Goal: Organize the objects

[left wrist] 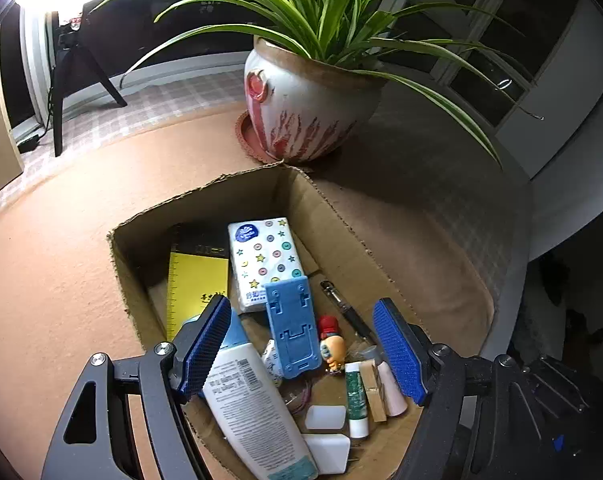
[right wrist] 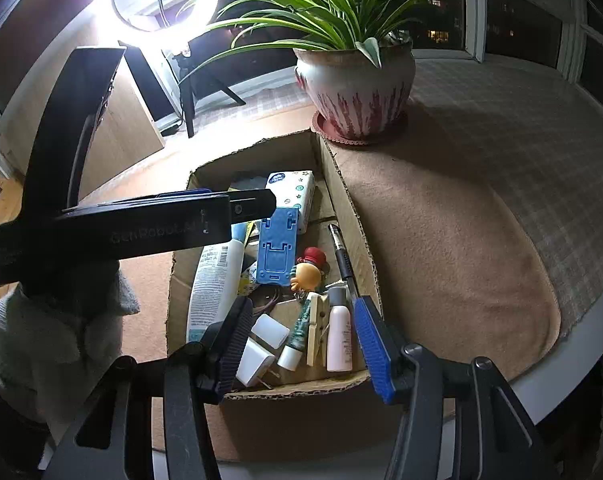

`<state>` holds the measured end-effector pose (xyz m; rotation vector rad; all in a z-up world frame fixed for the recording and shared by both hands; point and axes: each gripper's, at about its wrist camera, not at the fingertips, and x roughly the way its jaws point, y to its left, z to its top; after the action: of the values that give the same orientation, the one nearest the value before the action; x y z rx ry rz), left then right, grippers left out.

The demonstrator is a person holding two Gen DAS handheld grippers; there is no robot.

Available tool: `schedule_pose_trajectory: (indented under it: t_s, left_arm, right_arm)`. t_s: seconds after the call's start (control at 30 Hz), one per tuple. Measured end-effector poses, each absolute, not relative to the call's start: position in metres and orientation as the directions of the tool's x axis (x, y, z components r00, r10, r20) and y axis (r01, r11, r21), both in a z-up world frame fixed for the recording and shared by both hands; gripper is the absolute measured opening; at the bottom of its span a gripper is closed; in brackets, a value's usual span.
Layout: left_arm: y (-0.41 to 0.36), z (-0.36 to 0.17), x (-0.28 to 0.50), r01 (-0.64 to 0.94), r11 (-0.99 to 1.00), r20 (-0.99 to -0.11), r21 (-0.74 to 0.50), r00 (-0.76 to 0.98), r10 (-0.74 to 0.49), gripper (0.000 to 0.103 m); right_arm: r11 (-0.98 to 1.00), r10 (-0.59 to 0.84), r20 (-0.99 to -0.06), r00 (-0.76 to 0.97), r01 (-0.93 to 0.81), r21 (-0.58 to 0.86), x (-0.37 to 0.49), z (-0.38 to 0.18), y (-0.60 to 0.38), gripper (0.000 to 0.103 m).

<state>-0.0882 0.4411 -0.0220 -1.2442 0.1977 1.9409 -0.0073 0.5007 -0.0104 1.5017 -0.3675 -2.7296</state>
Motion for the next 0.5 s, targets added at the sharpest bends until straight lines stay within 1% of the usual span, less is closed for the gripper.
schedule_pose_trajectory:
  t_s: [0.3,0.5]
  left_arm:
    - [0.417,-0.016,-0.091,-0.68,-0.689,-0.822,-0.253,-0.225,0.524,0.077]
    - [0.384,-0.009,-0.09,-0.654,-0.722,-0.82,-0.225,-0.273,0.503,0.077]
  right_arm:
    - [-0.971,-0.123,-0.832,-0.541,-0.109,0.214,-0.007,-0.009,0.493,0.049]
    - [-0.972,-0.132,-0.83,-0.542,-0.095,0.217,-0.009,-0.007,0.477,0.05]
